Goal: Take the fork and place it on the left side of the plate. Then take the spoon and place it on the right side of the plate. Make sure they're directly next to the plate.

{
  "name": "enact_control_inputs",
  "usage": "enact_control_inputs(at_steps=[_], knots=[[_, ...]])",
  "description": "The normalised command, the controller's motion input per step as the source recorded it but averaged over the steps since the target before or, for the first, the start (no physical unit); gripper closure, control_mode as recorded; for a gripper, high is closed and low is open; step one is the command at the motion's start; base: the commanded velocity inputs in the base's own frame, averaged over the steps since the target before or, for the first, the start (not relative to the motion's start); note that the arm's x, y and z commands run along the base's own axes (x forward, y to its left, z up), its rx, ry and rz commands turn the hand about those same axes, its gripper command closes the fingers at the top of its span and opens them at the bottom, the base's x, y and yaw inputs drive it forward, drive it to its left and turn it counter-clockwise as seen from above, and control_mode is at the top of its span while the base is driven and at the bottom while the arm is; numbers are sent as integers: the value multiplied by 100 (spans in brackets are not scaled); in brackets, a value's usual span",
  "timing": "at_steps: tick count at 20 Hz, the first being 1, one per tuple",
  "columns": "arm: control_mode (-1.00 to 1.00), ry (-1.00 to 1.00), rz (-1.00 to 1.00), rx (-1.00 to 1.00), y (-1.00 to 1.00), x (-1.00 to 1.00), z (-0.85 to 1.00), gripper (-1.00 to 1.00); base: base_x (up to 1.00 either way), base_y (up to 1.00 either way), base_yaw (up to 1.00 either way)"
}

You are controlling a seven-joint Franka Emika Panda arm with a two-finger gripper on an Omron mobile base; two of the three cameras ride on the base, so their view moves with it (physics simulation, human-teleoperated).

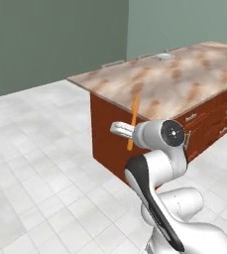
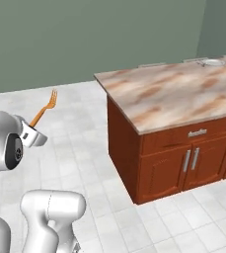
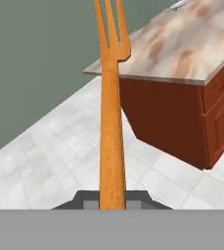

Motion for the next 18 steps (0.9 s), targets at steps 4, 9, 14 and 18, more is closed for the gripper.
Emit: enact_control_inputs(at_steps=[4, 9, 14, 18], knots=[[100, 0, 0, 0, 0, 0, 0, 100, 100, 81, -31], [100, 0, 0, 0, 0, 0, 0, 100, 98, 91, -29], [100, 0, 0, 0, 0, 0, 0, 100, 91, 99, -26], [100, 0, 0, 0, 0, 0, 0, 100, 89, 100, -26]])
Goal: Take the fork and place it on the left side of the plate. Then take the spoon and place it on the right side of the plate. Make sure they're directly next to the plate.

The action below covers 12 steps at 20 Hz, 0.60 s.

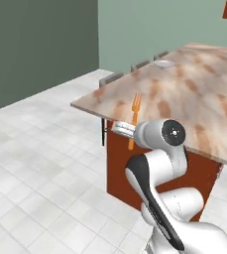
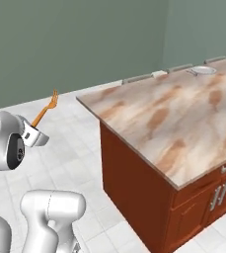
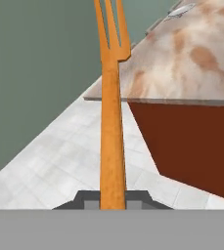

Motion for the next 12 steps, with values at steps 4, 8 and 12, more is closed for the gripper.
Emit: enact_control_inputs(at_steps=[4, 8, 12], knots=[[100, 0, 0, 0, 0, 0, 0, 100, 85, 100, -26], [100, 0, 0, 0, 0, 0, 0, 100, 79, 100, -26], [100, 0, 0, 0, 0, 0, 0, 100, 76, 100, -26]])
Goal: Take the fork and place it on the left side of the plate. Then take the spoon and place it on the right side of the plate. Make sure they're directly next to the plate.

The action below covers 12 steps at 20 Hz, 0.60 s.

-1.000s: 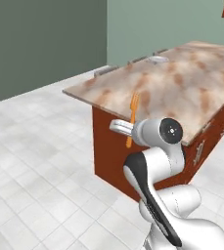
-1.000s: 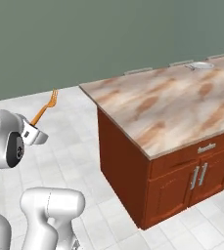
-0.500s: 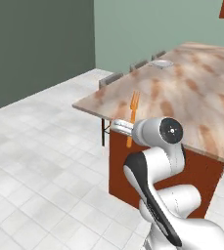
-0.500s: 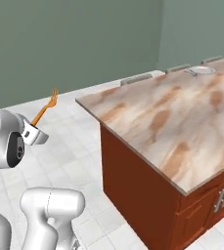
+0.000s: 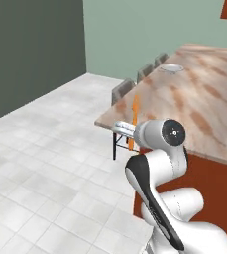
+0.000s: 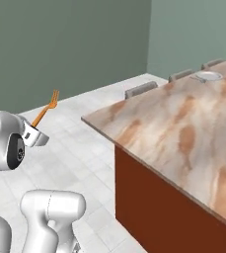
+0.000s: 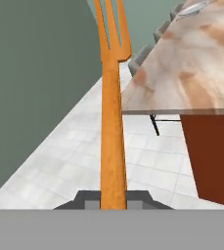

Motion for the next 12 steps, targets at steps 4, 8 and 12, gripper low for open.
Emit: enact_control_inputs(at_steps=[4, 8, 12], knots=[[100, 0, 0, 0, 0, 0, 0, 100, 76, 100, -26], [100, 0, 0, 0, 0, 0, 0, 100, 75, 100, -27], [100, 0, 0, 0, 0, 0, 0, 100, 75, 100, -27]])
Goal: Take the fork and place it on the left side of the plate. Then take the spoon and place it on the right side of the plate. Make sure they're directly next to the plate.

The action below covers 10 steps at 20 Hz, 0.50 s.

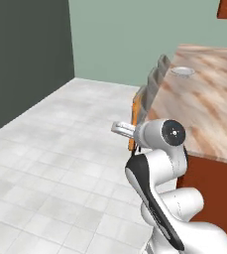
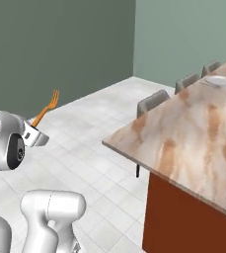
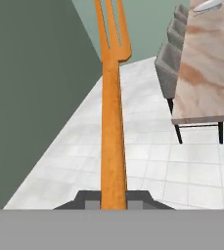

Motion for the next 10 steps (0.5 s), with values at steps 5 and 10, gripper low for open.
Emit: enact_control_inputs(at_steps=[5, 10], knots=[[100, 0, 0, 0, 0, 0, 0, 100, 73, 100, -27], [100, 0, 0, 0, 0, 0, 0, 100, 72, 100, -28]])
